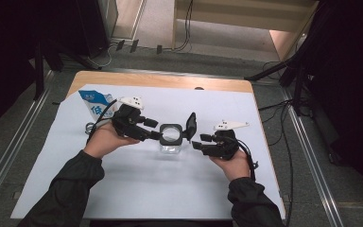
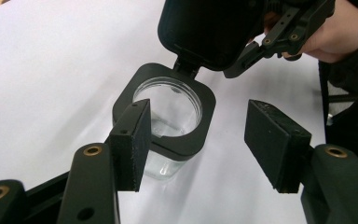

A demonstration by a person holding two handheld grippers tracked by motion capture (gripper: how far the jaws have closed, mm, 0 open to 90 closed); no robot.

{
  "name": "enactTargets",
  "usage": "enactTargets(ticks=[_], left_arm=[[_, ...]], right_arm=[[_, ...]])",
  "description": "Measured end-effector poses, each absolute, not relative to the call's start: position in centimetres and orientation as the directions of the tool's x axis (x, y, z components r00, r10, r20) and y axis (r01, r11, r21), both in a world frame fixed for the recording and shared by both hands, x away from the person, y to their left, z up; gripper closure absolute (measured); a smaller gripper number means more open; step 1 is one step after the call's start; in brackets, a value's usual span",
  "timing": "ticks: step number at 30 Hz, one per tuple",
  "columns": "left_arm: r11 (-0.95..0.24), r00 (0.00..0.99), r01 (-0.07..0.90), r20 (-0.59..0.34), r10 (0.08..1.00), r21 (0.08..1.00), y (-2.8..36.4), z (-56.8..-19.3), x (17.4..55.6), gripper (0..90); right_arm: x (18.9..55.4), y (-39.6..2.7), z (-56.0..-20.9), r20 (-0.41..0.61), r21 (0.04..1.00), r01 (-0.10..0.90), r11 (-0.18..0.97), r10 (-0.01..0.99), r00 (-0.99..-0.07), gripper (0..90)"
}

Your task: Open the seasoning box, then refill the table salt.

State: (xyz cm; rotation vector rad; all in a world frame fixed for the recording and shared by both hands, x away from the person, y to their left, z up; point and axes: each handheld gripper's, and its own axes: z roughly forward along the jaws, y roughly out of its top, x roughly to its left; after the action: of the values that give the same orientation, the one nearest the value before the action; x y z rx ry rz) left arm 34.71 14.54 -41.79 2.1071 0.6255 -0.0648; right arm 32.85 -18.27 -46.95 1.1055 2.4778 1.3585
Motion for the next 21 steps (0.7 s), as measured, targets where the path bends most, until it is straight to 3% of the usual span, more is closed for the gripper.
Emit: enactTargets(ticks=[21], left_arm=[[-0.404,0.825,0.488,-0.258,0.502,0.774,20.0,-40.9,33.9,42.3]], right_arm=[[33.5,-18.4,-46.8,0.236,0.774,0.535,0.338,0.630,-0.740,52.8]])
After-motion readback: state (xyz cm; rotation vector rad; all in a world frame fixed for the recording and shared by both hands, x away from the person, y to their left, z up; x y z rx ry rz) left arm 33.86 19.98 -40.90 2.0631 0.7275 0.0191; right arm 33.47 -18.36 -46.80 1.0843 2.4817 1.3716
